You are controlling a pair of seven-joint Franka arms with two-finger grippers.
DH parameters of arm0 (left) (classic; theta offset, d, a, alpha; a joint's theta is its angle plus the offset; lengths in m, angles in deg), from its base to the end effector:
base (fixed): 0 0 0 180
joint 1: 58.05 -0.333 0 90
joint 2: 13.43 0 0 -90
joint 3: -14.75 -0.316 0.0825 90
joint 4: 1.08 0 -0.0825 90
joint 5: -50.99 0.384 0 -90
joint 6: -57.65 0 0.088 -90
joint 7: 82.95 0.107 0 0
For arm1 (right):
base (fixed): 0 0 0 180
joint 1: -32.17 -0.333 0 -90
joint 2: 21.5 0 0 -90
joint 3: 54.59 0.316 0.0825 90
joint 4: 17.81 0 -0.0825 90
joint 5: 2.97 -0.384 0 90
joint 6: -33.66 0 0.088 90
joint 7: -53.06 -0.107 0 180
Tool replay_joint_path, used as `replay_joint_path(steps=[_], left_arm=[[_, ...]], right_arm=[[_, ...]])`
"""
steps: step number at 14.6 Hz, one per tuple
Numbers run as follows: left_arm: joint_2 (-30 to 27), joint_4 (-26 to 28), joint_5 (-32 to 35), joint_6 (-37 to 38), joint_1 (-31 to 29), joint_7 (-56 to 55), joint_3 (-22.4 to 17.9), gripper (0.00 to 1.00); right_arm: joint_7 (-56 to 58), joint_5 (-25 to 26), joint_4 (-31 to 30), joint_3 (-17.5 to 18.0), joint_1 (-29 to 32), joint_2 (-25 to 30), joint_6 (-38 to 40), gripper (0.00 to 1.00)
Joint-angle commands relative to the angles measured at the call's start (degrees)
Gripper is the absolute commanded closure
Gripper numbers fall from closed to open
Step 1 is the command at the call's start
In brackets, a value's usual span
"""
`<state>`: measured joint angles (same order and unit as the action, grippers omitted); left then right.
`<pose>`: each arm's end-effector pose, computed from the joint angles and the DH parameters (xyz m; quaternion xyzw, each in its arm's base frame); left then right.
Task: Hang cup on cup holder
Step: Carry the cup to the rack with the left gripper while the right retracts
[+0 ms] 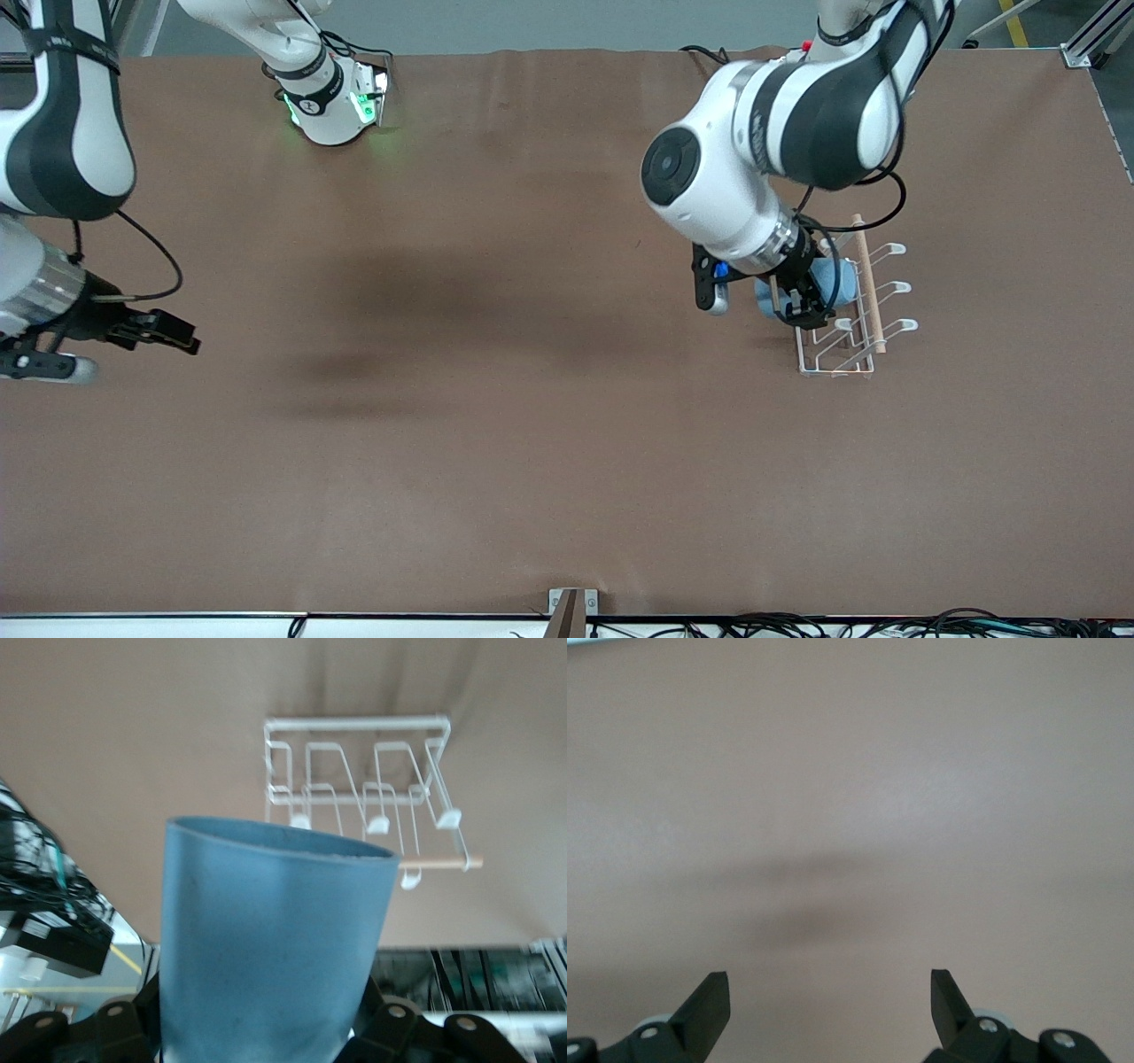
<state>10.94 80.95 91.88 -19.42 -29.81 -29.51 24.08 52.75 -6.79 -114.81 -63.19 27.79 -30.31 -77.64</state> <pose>0.5576 -0.3053 0.4476 -0.6358 0.6628 0.2783 0.2812 0.6185 -0.0360 0.5104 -0.9974 0.0486 -0.0495 0.0185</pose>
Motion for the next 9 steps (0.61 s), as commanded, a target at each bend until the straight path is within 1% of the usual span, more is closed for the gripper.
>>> replay_joint_path(steps=[1,3,4,5,6,7,9], left_arm=[[-0.38,5.06,4.62,1.04,-2.04,1.22,0.17,0.32],[0.06,6.30,7.61,1.04,-2.93,1.84,0.17,0.32],[1.02,6.39,9.28,1.30,-2.67,1.75,0.17,0.32],[2.59,6.39,11.12,2.17,-2.23,1.49,0.17,0.32],[4.26,6.39,13.58,3.49,-1.71,0.88,0.17,0.32],[5.76,6.30,15.69,4.72,-1.18,0.09,0.25,0.33],[7.26,6.39,16.68,6.05,-1.00,-2.28,0.25,0.33]], right_arm=[[-0.04,2.41,-0.56,0.69,0.77,7.12,4.40,0.00],[-0.21,3.03,-0.03,0.69,0.77,10.12,8.18,0.00],[-0.21,3.03,1.45,0.69,0.77,10.91,10.99,0.00],[-0.21,3.38,3.81,0.77,0.95,10.92,14.41,0.00],[0.05,4.77,7.67,1.12,1.47,10.49,17.14,0.00],[0.05,5.57,9.97,1.30,2.43,9.96,18.04,0.00],[0.05,5.23,10.26,2.87,4.80,9.43,18.14,0.00]])
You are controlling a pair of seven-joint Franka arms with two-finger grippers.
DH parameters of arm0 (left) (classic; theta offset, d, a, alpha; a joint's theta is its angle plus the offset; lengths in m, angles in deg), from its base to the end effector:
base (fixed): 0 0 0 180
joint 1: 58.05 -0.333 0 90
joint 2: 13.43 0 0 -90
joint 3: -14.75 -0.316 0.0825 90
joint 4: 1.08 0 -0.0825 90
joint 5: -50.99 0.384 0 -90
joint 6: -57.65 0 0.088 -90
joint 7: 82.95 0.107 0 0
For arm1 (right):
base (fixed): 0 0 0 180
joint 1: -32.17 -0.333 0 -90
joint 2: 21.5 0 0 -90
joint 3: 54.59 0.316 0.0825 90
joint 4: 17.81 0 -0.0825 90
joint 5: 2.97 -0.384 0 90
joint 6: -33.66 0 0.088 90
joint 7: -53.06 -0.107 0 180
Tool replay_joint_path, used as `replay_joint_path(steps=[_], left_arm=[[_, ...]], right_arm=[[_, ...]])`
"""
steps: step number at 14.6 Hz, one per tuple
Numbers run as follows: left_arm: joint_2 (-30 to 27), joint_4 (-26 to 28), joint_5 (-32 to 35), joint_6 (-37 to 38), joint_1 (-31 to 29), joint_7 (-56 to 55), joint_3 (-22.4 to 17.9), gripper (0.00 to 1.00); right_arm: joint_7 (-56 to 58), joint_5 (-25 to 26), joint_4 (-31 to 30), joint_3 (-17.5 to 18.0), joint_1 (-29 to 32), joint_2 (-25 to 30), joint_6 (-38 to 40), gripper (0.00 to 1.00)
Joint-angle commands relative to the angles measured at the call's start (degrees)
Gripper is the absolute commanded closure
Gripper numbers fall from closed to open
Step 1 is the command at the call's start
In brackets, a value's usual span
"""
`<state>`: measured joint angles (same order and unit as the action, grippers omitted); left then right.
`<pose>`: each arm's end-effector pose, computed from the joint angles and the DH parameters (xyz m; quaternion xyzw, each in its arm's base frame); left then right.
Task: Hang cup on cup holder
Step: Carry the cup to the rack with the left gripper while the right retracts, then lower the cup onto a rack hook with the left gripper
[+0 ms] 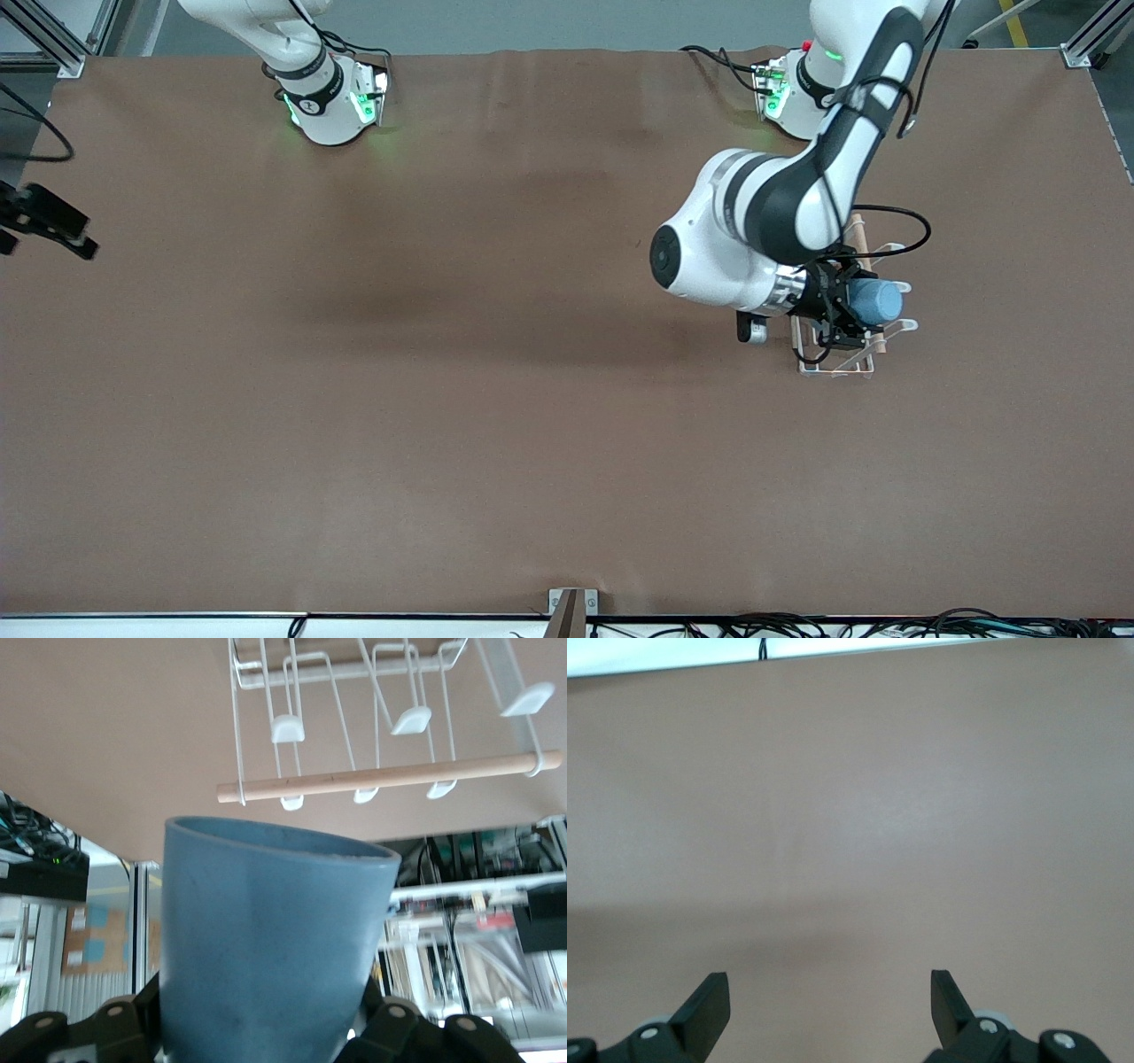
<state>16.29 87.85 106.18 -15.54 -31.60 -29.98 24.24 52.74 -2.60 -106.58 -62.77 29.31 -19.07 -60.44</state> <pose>0.5680 -0.2626 0.3601 -0.5617 0.6229 0.4013 0.3680 0.5462 -0.0534 0.6647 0.9965 -0.0492 0.0674 0.0032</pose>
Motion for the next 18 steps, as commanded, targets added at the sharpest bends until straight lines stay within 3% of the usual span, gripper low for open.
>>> replay_joint_path(steps=[1,6,11,13,18], left_arm=[[2.61,-0.50,2.90,2.17,0.89,-3.04,0.09,0.33],[4.73,1.86,5.36,2.17,0.80,-10.06,0.09,0.32],[4.73,4.86,5.63,3.66,1.94,-21.32,0.27,0.32],[4.64,5.03,5.63,3.75,1.94,-22.21,0.18,0.32],[4.99,5.12,6.16,3.67,1.15,-25.73,0.18,0.30]], right_arm=[[-0.20,0.78,1.94,4.20,5.04,-1.82,0.93,0.00],[-0.90,0.78,2.02,10.28,10.33,-1.90,1.11,0.00],[-0.90,0.86,-0.16,8.27,7.62,-1.38,4.36,0.00],[-0.99,0.86,-1.66,6.07,5.24,-0.68,4.36,0.00],[-0.99,0.78,-2.37,5.28,4.79,-0.50,3.75,0.00]])
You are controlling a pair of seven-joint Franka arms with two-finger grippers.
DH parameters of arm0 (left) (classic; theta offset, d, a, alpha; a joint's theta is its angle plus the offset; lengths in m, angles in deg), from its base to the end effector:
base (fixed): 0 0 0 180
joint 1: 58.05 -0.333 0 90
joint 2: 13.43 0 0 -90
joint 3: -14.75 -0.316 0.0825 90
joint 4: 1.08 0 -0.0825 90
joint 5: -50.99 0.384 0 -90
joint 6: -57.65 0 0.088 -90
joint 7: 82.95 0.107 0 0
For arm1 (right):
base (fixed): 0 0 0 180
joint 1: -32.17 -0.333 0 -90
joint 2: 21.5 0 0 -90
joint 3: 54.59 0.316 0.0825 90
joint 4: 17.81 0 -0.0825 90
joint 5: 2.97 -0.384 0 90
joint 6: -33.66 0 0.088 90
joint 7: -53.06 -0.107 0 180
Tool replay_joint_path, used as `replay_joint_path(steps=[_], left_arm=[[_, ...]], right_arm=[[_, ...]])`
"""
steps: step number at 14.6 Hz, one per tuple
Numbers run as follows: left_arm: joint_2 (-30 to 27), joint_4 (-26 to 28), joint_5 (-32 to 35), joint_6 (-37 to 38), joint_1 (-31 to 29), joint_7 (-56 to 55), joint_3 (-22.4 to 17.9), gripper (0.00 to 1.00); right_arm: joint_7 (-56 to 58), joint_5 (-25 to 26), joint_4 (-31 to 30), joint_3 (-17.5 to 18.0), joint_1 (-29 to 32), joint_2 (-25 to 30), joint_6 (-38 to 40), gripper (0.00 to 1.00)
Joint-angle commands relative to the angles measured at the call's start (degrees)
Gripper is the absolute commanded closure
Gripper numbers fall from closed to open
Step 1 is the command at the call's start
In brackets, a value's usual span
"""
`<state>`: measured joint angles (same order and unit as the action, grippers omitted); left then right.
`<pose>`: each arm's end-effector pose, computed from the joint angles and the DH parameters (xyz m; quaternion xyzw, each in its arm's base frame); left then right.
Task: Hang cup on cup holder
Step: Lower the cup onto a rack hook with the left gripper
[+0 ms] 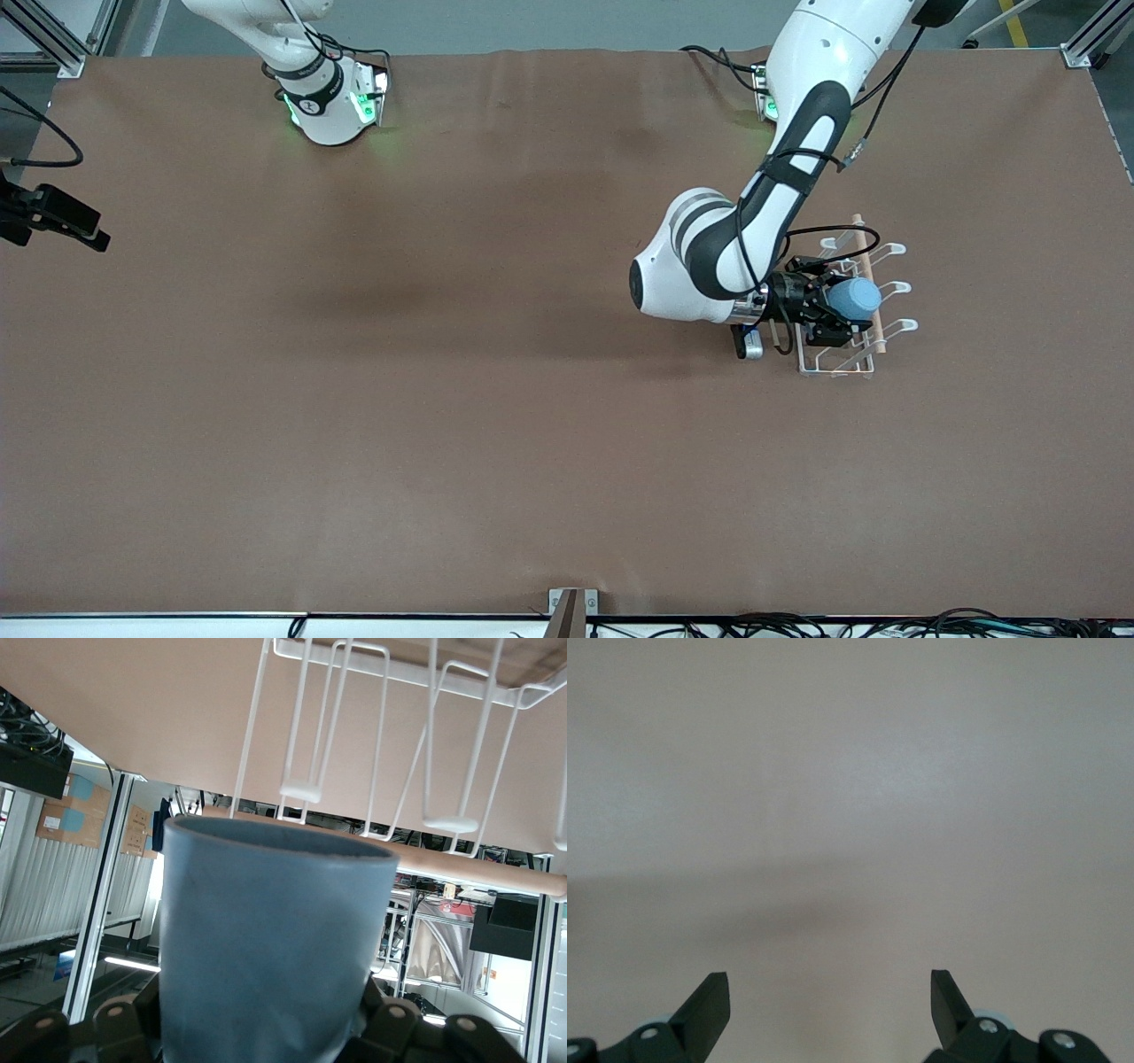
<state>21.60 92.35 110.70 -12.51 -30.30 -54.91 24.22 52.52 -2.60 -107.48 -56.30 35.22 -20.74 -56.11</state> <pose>0.5486 -0.2584 0.2831 -0.6120 0.4954 0.3852 0.4813 0.5483 -0.0465 0.6342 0.9989 -0.0463 0.0074 0.0033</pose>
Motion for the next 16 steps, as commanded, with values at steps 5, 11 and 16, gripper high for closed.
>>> replay_joint_path(steps=[5,11,16], left_arm=[[0.22,0.97,2.34,0.54,-1.81,0.17,0.20,0.30],[2.49,0.80,3.04,-0.24,-2.79,0.44,0.20,0.30],[4.08,0.45,3.92,-2.26,-2.79,0.17,0.20,0.12]], right_arm=[[-0.69,0.51,-1.56,-1.90,-1.73,1.08,-0.84,0.00],[-0.69,0.51,-1.30,-1.81,-1.73,0.90,-1.37,0.00],[-0.69,0.51,-1.30,-1.72,-1.82,0.90,-1.37,0.00]])
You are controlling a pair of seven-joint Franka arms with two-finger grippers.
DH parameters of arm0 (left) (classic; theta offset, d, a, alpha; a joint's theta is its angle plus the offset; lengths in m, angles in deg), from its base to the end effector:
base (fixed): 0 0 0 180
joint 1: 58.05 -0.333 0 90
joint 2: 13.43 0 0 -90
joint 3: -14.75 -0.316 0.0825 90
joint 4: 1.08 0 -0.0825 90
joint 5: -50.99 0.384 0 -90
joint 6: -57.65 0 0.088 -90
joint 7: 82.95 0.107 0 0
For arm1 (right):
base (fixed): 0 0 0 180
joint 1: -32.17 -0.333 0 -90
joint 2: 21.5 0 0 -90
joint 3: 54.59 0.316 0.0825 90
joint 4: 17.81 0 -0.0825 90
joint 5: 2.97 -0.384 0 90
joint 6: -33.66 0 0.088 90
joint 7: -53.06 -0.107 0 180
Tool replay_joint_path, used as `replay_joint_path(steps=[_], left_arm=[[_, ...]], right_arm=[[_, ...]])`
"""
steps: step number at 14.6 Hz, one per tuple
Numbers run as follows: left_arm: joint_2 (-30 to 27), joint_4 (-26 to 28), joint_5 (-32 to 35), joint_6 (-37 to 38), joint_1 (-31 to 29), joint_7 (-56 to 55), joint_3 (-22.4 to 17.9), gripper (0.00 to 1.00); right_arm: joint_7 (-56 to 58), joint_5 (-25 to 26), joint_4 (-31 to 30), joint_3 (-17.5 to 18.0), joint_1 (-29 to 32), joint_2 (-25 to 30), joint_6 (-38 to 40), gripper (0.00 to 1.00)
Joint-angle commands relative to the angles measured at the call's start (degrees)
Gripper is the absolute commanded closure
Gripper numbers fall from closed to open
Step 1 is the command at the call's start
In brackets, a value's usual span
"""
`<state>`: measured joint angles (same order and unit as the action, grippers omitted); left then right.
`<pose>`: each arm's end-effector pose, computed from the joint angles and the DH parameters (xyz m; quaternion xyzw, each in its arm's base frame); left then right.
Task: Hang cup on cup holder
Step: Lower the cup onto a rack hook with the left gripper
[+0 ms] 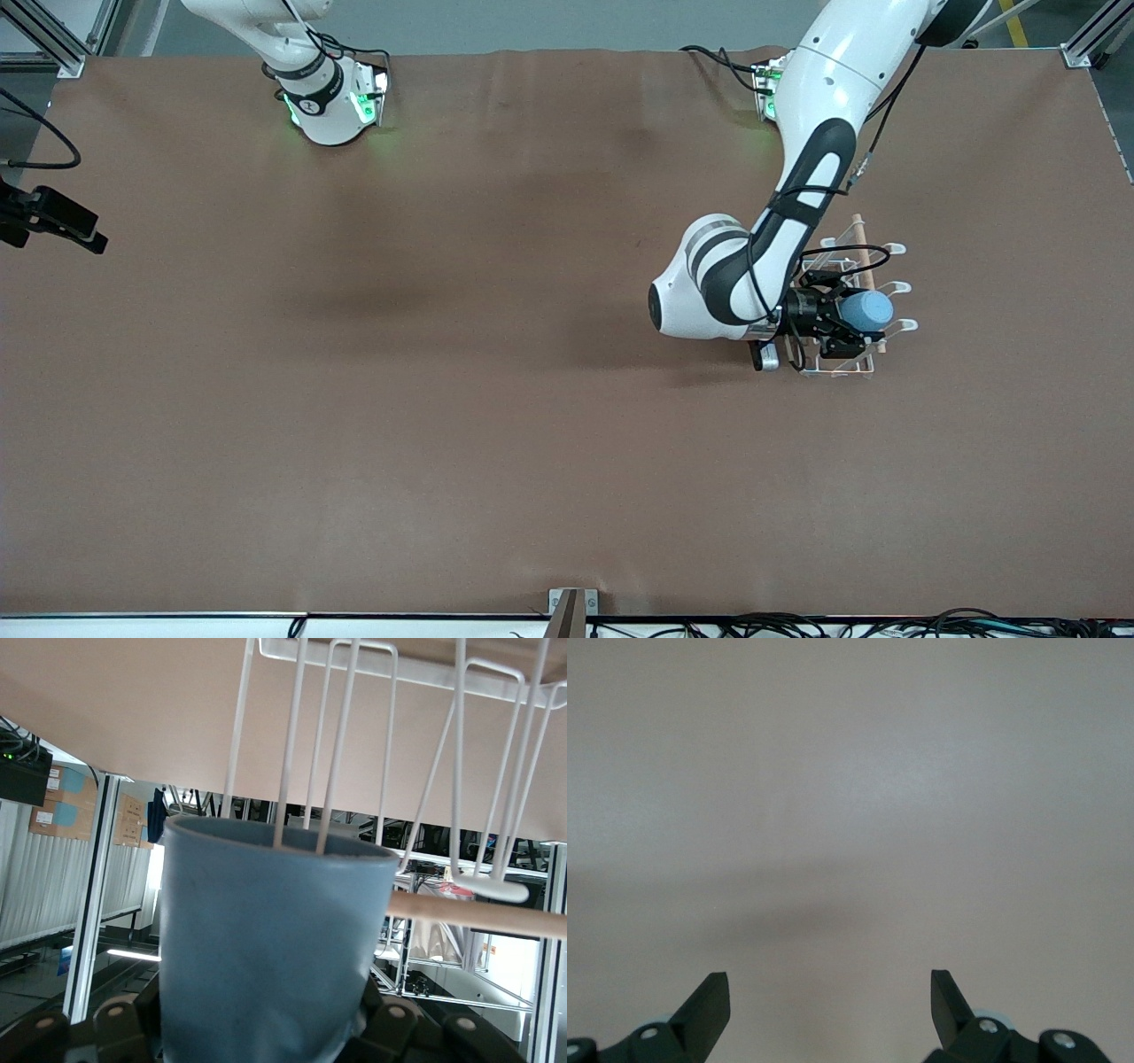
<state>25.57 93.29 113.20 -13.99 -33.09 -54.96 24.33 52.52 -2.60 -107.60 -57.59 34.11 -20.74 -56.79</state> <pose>0.5578 -0.2301 0.2375 -0.5916 0.4982 0.4120 0.4817 0.5494 -0.0484 0.6343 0.9988 -0.0478 0.0123 0.0034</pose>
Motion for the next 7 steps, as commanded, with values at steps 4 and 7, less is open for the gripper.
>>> replay_joint_path(steps=[4,7], left_arm=[[-0.68,-1.46,1.24,-0.96,-0.08,0.66,0.18,0.00],[-3.48,-6.10,-1.29,-0.70,-0.08,0.31,0.36,0.00]], right_arm=[[-0.77,0.51,-1.17,-0.43,-0.71,0.91,-0.34,0.00],[-0.68,0.51,-1.17,-0.43,-0.63,0.90,-0.25,0.00]])
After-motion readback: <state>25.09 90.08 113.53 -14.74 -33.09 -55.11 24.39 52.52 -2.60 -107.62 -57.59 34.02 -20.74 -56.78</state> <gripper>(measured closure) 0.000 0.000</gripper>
